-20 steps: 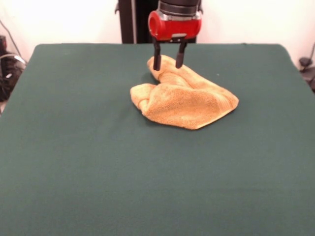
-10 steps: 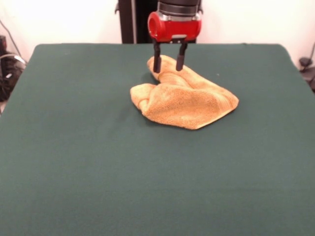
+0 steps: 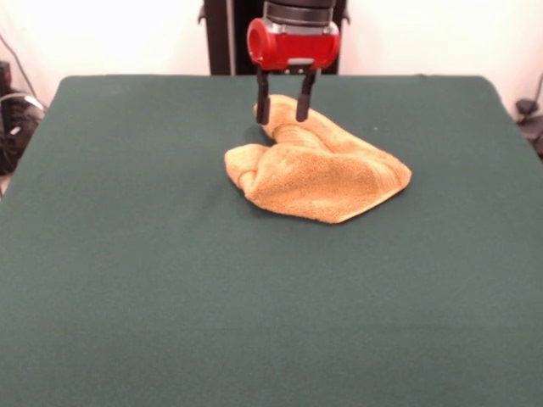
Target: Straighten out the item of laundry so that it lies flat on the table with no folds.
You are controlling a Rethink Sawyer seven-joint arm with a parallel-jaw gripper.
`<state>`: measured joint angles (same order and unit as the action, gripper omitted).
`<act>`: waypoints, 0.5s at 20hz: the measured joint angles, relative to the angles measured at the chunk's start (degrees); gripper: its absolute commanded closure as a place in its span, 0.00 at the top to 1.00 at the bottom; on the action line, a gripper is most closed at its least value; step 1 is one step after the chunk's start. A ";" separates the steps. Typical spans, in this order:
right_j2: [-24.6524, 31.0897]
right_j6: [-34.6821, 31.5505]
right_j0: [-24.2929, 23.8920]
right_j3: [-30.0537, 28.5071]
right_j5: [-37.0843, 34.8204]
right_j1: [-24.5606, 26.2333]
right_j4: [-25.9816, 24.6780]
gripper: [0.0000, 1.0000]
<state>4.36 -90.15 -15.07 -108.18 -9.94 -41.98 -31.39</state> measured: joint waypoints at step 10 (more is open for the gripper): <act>-0.97 0.00 0.11 -1.56 1.08 0.02 0.00 1.00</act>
<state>3.39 -90.15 -14.96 -109.74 -8.86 -41.96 -31.39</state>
